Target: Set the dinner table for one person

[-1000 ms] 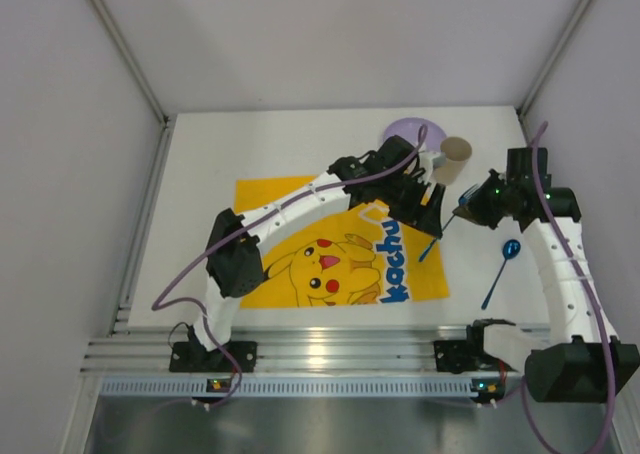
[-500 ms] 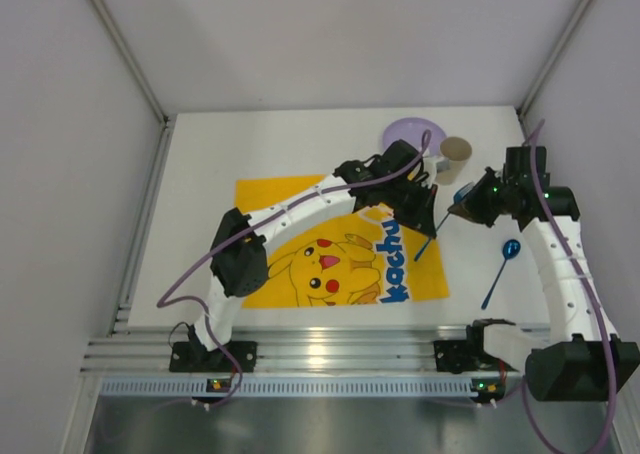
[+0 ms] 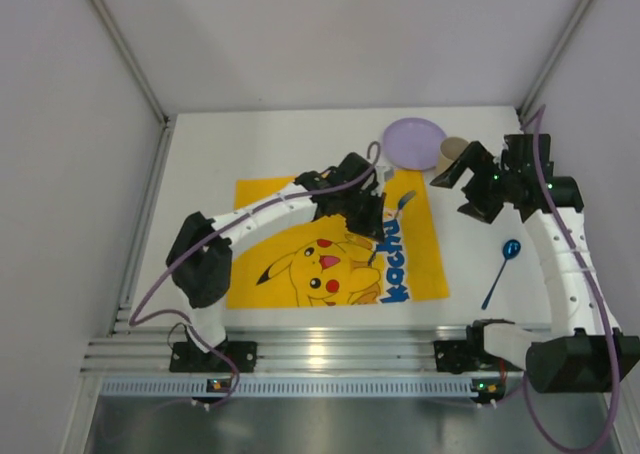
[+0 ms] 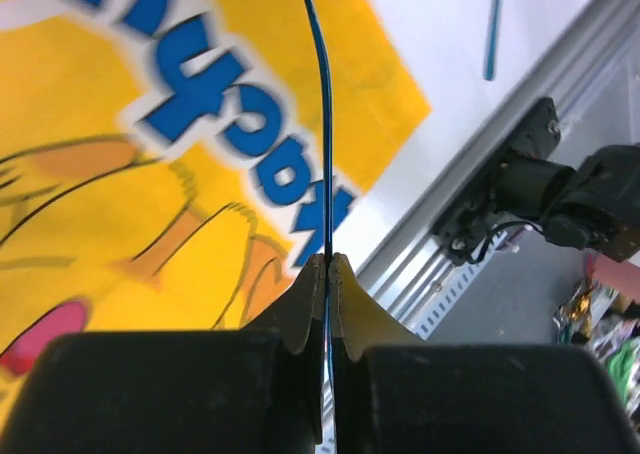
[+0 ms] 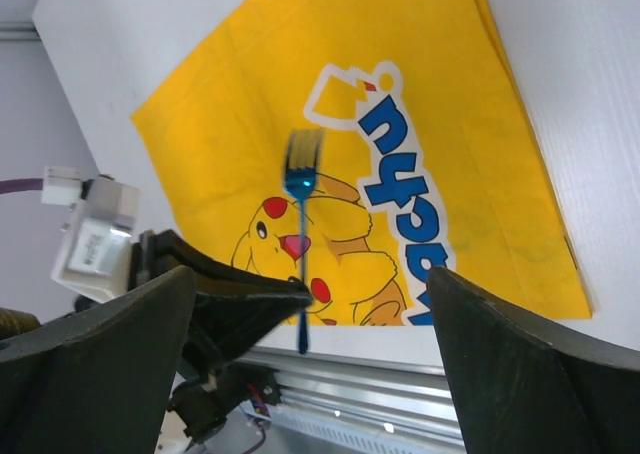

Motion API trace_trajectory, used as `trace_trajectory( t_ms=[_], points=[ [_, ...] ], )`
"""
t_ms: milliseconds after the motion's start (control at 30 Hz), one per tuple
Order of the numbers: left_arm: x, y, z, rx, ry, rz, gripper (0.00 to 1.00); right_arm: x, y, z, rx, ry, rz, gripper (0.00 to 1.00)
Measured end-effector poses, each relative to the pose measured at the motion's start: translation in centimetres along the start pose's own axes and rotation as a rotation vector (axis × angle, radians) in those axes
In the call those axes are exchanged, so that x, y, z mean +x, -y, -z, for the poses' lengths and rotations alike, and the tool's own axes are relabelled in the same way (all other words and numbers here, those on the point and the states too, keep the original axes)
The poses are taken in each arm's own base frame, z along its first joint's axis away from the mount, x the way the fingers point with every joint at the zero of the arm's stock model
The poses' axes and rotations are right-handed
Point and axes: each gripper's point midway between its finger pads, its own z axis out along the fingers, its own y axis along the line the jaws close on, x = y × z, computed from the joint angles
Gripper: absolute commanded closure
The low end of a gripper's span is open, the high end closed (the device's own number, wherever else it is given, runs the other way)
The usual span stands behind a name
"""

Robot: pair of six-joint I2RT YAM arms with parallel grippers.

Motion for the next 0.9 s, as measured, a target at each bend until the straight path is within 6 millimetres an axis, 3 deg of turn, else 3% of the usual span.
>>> trace_trajectory(
  t_ms=[100,233,300,367,467,700,900],
  points=[
    [0.1,-5.1,4.2,-0.069,0.067,0.104,1.00,-0.1,-0.1,0.2,-0.003,0.006,0.008,0.00],
    [0.2,-14.1,11.9,-0.204,0.231,0.295,1.00,0.0,-0.1,0.3,-0.006,0.010,0.012,0.00],
    [1.2,-18.3,15.7,-0.291,0.311,0.378,1.00,0.4,0.3,0.2,-0.001,0.002,0.011,0.00],
    [2.8,-20.9,17.7,-0.356,0.339,0.421,1.00,0.8,0.7,-0.1,0.010,-0.011,0.008,0.00],
    [5.4,-23.2,17.8,-0.409,0.282,0.447,1.00,1.2,1.2,-0.4,0.023,-0.027,0.003,0.00],
    [11.5,-26.4,14.8,-0.375,0.105,0.579,1.00,1.5,1.4,-0.6,0.029,-0.040,0.004,0.00],
    [13.1,-27.8,13.8,-0.339,0.046,0.682,1.00,1.7,1.3,-0.7,0.029,-0.047,0.017,0.00]
  ],
)
